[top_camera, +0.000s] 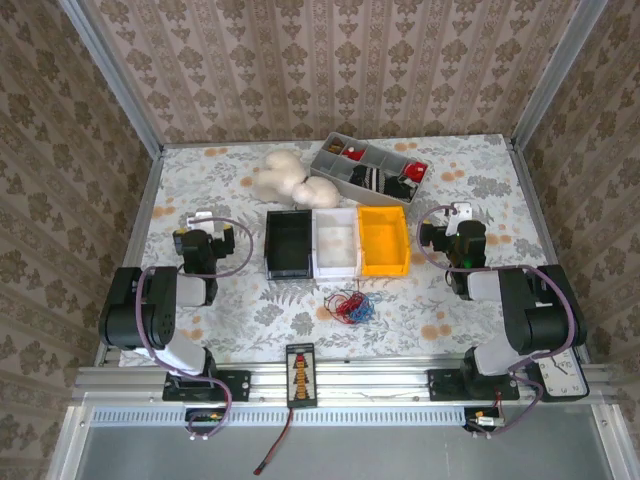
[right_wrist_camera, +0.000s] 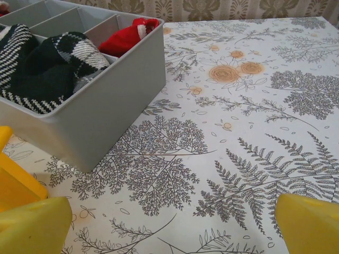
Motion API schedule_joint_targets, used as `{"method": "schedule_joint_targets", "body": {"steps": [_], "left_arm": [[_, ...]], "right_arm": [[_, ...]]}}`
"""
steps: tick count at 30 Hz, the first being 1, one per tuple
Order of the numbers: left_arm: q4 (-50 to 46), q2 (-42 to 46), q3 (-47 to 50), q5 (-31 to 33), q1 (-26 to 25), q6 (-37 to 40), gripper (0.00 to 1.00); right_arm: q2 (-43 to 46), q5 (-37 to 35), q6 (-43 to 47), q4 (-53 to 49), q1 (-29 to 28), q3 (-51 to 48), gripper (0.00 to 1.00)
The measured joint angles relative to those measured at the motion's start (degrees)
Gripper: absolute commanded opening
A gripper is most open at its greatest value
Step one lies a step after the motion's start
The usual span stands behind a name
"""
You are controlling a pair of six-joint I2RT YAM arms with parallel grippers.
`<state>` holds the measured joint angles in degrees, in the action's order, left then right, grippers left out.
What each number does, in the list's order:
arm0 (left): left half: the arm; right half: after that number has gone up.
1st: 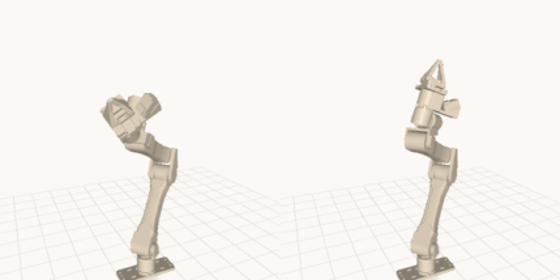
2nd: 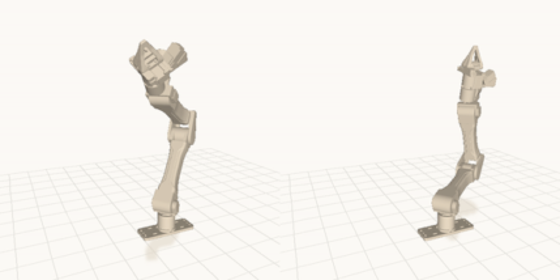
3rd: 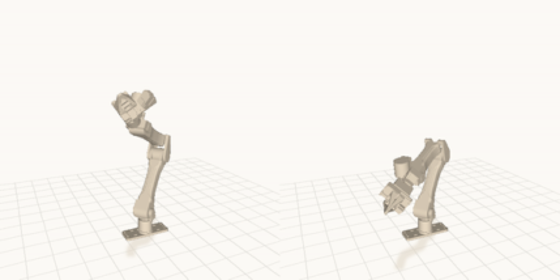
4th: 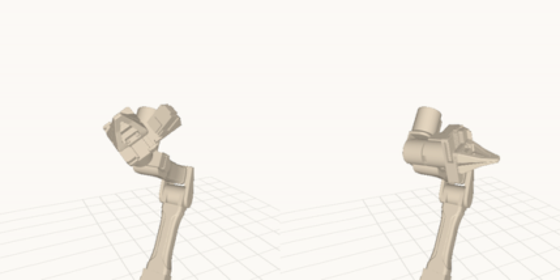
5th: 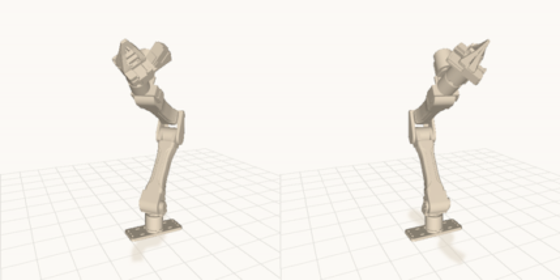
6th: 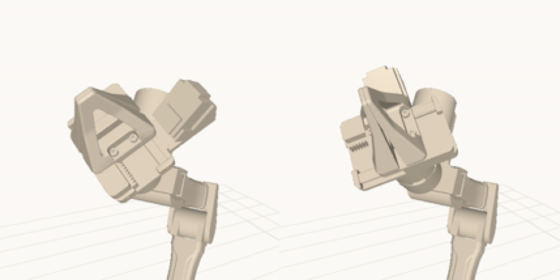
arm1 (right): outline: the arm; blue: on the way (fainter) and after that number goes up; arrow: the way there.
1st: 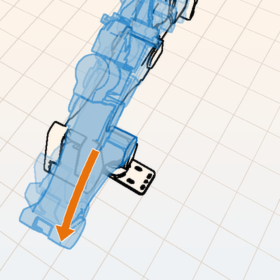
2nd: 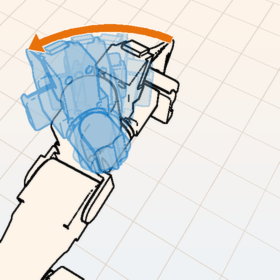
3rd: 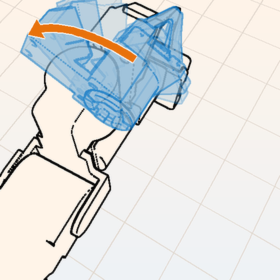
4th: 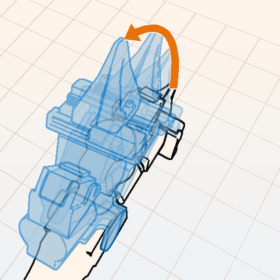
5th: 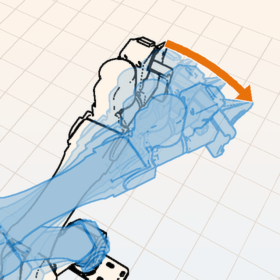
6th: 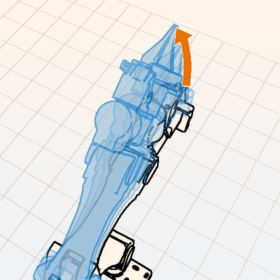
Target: Untangle the cables
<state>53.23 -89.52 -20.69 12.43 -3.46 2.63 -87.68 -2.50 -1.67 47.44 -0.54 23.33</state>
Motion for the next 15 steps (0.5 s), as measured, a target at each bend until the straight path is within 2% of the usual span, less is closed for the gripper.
{"method": "schedule_joint_targets", "body": {"steps": [15], "left_arm": [[-0.02,0.0,0.0,-0.5,0.57,0.0,1.0]], "right_arm": [[0.0,0.0,-0.02,0.0,0.0,0.0,1.0]]}}
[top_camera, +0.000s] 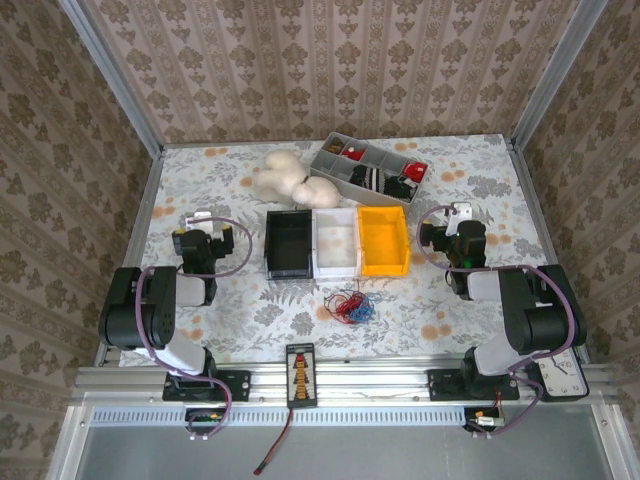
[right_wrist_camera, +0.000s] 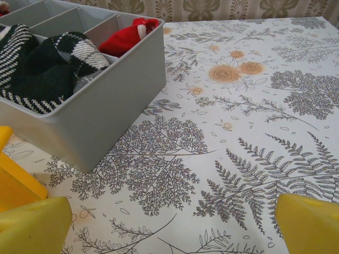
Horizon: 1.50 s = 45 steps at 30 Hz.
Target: Untangle the cables
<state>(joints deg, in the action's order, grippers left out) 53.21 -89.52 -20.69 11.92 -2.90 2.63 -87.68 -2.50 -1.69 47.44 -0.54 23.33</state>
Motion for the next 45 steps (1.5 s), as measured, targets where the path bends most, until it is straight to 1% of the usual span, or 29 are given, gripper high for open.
{"method": "schedule_joint_targets", "body": {"steps": [11,13,14,15,17,18,20,21,23,25,28,30,32,33,34,37,40,42,45], "left_arm": [[-0.09,0.0,-0.04,-0.39,0.0,0.0,1.0],[-1.86,0.52,-0.57,-1.09,-0.13,0.22,1.0],[-3.91,1.38,-1.18,-0.85,-0.48,0.44,1.0],[-7.26,2.86,-2.4,-0.09,-1.2,0.83,1.0],[-13.57,6.84,-5.7,1.64,-3.52,1.55,1.0],[-15.96,8.92,-7.45,2.91,-4.74,1.7,1.0],[-19.56,13.09,-11.02,7.63,-7.76,1.11,1.0],[-21.14,14.73,-12.31,9.68,-9.03,0.24,1.0],[-26.03,18.12,-14.73,12.72,-11.74,-3.13,1.0],[-31.1,20.46,-16.5,14.56,-14.84,-7.02,1.0],[-36.57,22.36,-17.03,14.67,-21.92,-13.38,1.0],[-39.1,22.1,-17.0,13.31,-27.45,-16.09,1.0],[-41.22,21.0,-17.05,10.08,-33.29,-16.96,1.0],[-42.18,20.33,-17.14,8.11,-35.6,-16.87,1.0],[-43.56,19.45,-17.38,5.35,-38.16,-16.48,1.0],[-47.87,17.55,-17.99,-3.37,-43.89,-14.38,1.0],[-52.48,17.18,-18.03,-10.19,-47.43,-11.58,1.0],[-54.8,17.14,-18.03,-12.66,-49.05,-10.05,1.0],[-56.94,16.0,-18.05,-14.6,-50.97,-8.11,1.0]], "right_arm": [[0.0,0.02,0.0,0.0,0.07,0.0,1.0],[0.04,0.0,0.0,-0.31,0.07,0.09,1.0],[0.22,0.02,0.02,-1.38,0.07,0.37,0.98],[0.76,0.02,0.04,-4.28,0.04,1.38,0.93],[2.93,-0.07,-0.96,-15.67,-0.22,6.49,0.87],[3.89,-0.13,-1.77,-20.68,-0.46,9.77,0.87],[6.51,-0.81,-3.98,-29.14,-1.64,16.74,0.89],[7.96,-1.88,-4.76,-31.65,-2.91,18.8,0.89],[11.63,-4.39,-6.43,-36.3,-8.07,21.73,0.89],[13.86,-6.16,-8.13,-40.63,-15.04,23.47,0.89],[14.32,-7.61,-11.1,-46.73,-25.51,25.44,0.9],[14.29,-8.22,-13.22,-50.64,-31.01,25.86,0.92],[14.29,-8.68,-14.78,-54.71,-35.43,26.27,0.93],[14.29,-8.7,-15.17,-56.39,-36.94,26.43,0.93],[14.36,-8.52,-15.52,-58.23,-38.47,26.51,0.88],[15.85,-6.49,-16.04,-64.0,-39.93,26.43,0.85],[19.96,-2.25,-16.11,-69.77,-39.93,26.21,0.84],[23.06,1.14,-16.22,-73.44,-39.93,25.97,0.84],[25.97,5.68,-16.76,-77.5,-39.93,25.0,0.83]]}}
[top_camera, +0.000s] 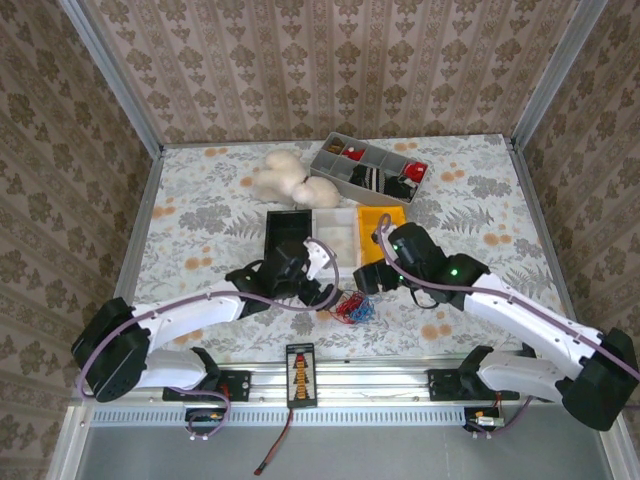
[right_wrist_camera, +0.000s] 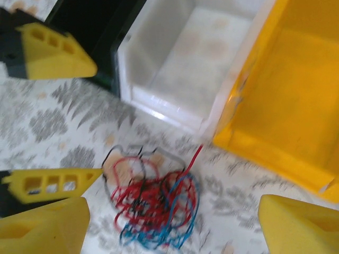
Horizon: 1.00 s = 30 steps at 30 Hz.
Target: Untangle the cables
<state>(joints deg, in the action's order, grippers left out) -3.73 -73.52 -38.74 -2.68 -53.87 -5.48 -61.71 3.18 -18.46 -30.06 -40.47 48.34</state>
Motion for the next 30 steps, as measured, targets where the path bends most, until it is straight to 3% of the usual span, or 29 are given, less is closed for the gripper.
{"method": "schedule_joint_targets", "body": {"steps": [6,9,12,18,21,23,30], "left_arm": [[-1.38,-7.13,-1.97,-1.09,-2.45,2.47,0.97],[-1.4,-10.47,-3.69,-1.44,-3.08,3.34,0.93],[-1.38,-12.96,-5.22,-1.86,-3.17,4.04,0.89],[-0.96,-15.43,-6.99,-2.6,-3.17,4.42,0.84],[-0.94,-16.48,-7.82,-2.99,-3.17,5.03,0.71],[-0.76,-17.25,-8.28,-3.17,-3.17,5.14,0.61],[0.66,-21.51,-9.42,-3.02,-3.17,3.89,0.05]], "right_arm": [[-0.74,6.08,-1.77,-4.52,0.0,-2.54,0.78],[-2.4,7.5,-2.54,-4.5,0.0,-3.43,0.69],[-4.24,8.13,-3.04,-4.07,0.0,-3.89,0.58],[-7.34,9.51,-3.72,-2.03,0.07,-3.91,0.23],[-7.78,10.51,-4.11,-1.57,0.22,-3.91,0.06],[-7.78,10.91,-4.31,-1.27,0.52,-3.91,0.01],[-7.69,12.57,-6.08,0.57,4.15,-3.85,0.0]]}}
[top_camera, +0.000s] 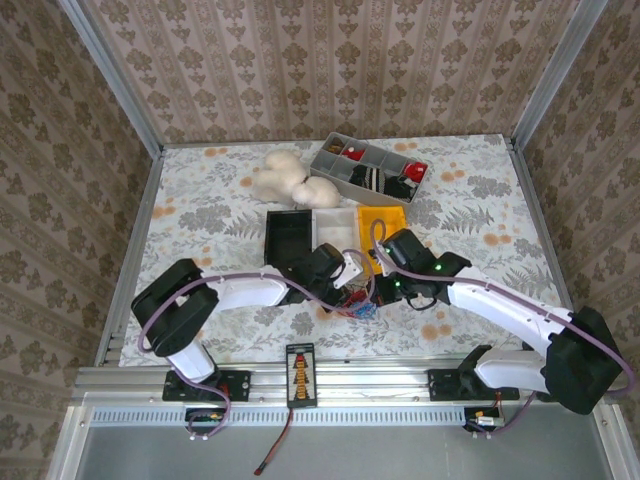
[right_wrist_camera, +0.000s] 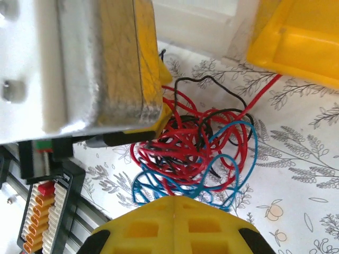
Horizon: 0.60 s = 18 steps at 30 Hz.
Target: Untangle the cables
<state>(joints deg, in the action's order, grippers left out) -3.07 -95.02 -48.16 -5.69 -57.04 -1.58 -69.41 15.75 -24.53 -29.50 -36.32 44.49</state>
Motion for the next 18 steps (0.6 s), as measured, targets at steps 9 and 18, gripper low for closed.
{"method": "schedule_joint_targets", "body": {"steps": [9,18], "left_arm": [[1.79,0.07,1.16,4.63,0.22,-2.99,0.0],[2.03,6.64,8.48,11.56,3.82,-10.1,0.0]], "right_arm": [[3.87,-0.68,-4.94,-0.37,11.41,3.63,0.0],[6.1,-14.49,-17.59,-3.67,27.04,6.47,0.0]]}}
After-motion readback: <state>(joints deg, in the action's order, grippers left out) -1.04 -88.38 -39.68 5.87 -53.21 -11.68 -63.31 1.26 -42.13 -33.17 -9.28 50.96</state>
